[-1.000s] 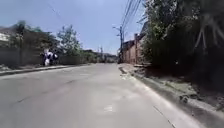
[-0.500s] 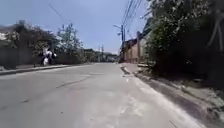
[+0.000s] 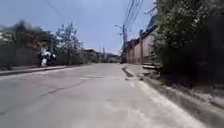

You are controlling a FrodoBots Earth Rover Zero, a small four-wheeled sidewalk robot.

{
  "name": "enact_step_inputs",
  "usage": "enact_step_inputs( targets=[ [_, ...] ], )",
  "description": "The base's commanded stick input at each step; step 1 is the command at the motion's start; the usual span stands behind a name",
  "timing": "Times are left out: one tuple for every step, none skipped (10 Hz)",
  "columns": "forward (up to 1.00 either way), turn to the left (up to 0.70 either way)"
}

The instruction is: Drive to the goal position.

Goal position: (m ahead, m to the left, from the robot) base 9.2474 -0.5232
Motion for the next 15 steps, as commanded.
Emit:
enact_step_inputs(
  targets=[
    [1.00,0.00],
    [1.00,0.00],
    [1.00,0.00],
    [1.00,0.00],
    [1.00,0.00],
    [1.00,0.00],
    [1.00,-0.02],
    [1.00,-0.02],
    [1.00,-0.02],
    [1.00,-0.02],
    [1.00,-0.02],
    [1.00,-0.02],
    [1.00,-0.02],
    [1.00,-0.02],
    [1.00,-0.02]
  ],
)
